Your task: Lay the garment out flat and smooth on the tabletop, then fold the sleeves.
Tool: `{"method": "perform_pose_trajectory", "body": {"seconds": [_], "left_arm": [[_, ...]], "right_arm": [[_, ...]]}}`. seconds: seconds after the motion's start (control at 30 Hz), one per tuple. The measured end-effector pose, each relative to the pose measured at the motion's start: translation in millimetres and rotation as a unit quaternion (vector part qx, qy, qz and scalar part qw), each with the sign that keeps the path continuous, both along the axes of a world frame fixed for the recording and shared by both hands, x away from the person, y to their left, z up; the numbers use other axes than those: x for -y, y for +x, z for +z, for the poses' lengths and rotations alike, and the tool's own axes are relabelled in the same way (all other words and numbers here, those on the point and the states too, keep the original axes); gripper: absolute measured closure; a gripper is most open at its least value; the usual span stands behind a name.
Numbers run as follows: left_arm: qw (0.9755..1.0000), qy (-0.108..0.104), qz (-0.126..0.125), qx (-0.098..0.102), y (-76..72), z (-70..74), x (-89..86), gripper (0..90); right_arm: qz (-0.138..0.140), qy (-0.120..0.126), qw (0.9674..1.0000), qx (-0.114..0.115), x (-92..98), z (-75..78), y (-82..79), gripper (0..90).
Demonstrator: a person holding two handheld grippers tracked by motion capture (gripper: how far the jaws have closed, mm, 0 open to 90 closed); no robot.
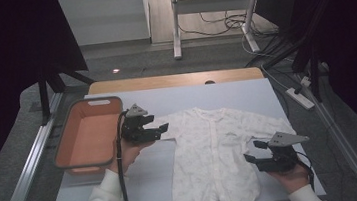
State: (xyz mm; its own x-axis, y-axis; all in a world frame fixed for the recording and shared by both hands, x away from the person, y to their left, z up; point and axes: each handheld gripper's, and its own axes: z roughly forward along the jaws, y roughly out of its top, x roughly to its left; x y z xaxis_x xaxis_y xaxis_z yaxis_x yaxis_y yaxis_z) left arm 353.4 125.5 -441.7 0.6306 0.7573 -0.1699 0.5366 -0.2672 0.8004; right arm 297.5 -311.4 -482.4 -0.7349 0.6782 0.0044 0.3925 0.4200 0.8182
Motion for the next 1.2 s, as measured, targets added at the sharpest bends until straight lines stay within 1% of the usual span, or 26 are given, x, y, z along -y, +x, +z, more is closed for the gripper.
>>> {"method": "perform_pose_trajectory", "body": {"seconds": [0.07,0.13,0.27,0.43,0.57,0.73,0.8,0.87,0.97,1.0,1.1,1.2], "left_arm": [[1.0,0.001,0.001,-0.001,0.4,-0.5,-0.6,32.2],[1.0,0.001,0.002,-0.004,0.8,-1.7,-1.1,32.2],[0.9999,0.008,0.005,-0.011,2.4,-5.3,-0.1,32.0],[0.9994,0.027,0.004,-0.021,6.1,-10.7,4.5,30.9],[0.9988,0.038,0.0,-0.029,9.7,-17.0,9.5,31.7],[0.9978,0.051,-0.003,-0.043,13.8,-25.2,15.9,30.1],[0.9972,0.059,0.002,-0.046,14.7,-28.1,17.1,29.9],[0.9961,0.073,0.009,-0.05,16.2,-31.2,17.4,28.8],[0.9948,0.079,0.02,-0.062,19.5,-36.4,17.0,27.2],[0.994,0.084,0.025,-0.066,20.9,-39.2,17.7,26.8],[0.9921,0.094,0.029,-0.078,25.1,-46.9,18.6,25.5],[0.9894,0.106,0.034,-0.092,30.0,-56.4,21.2,24.5]], "right_arm": [[0.002,-0.002,1.0,-0.001,-1.7,-1.4,0.3,35.0],[0.005,-0.01,0.9999,-0.002,-3.2,-2.3,0.4,35.0],[0.008,-0.014,0.9999,-0.001,-5.4,-3.5,0.6,35.0],[0.01,-0.018,0.9998,0.0,-6.3,-3.5,0.0,35.0],[0.01,-0.019,0.9998,0.001,-6.4,-4.7,0.9,34.9],[0.01,-0.021,0.9997,-0.001,-7.1,-5.6,1.5,34.9],[0.01,-0.022,0.9997,0.0,-7.7,-5.5,1.1,34.9],[0.012,-0.022,0.9997,0.0,-8.2,-5.6,0.9,34.9],[0.012,-0.023,0.9997,-0.001,-8.2,-6.1,1.5,34.9],[0.012,-0.023,0.9997,-0.002,-8.1,-6.1,1.7,34.9],[0.013,-0.023,0.9997,-0.002,-8.0,-6.3,1.7,34.9],[0.014,-0.024,0.9996,-0.003,-8.6,-6.5,1.4,34.9]]}}
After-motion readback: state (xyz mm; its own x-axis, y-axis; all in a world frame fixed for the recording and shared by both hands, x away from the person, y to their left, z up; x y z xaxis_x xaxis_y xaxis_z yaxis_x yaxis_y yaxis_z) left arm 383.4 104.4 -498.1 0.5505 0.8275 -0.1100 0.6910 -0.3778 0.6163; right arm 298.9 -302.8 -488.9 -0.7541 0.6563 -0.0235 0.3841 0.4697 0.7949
